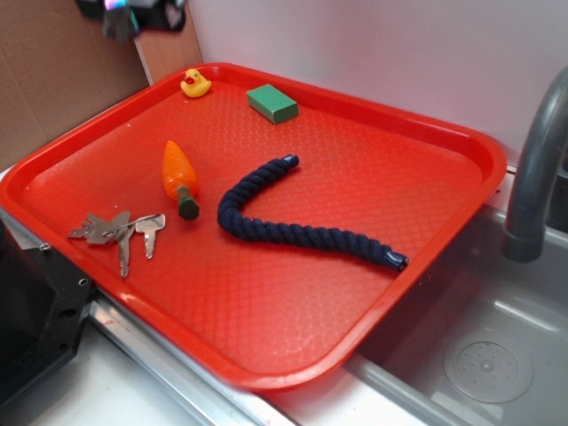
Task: Grab the rock.
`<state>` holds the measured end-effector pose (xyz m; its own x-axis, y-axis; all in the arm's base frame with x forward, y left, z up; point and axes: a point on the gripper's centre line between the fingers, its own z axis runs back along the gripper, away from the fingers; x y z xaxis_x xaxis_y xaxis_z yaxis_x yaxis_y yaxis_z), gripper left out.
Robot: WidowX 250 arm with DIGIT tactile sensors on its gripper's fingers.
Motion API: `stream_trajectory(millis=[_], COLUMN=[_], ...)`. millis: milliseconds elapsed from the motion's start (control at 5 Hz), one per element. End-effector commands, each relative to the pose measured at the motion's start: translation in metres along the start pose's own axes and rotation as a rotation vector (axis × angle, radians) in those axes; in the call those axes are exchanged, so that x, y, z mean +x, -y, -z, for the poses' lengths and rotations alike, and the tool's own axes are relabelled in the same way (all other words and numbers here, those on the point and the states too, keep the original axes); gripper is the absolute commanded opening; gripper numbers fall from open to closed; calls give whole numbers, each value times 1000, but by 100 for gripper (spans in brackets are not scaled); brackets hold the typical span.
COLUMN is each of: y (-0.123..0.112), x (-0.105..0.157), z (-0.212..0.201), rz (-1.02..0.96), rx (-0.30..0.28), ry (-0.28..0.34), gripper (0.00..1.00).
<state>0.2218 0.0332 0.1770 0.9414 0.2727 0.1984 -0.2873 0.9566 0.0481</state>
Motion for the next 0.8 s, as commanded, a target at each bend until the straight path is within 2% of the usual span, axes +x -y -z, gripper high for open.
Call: stream_trajectory(millis=[0,400,600], y=[25,19,17], x=[-13,-29,-30], z=[-58,-81,-86], rz=[179,202,200], rx=[-68,-150,-219], ry=[22,-67,-96], gripper=[0,0,0])
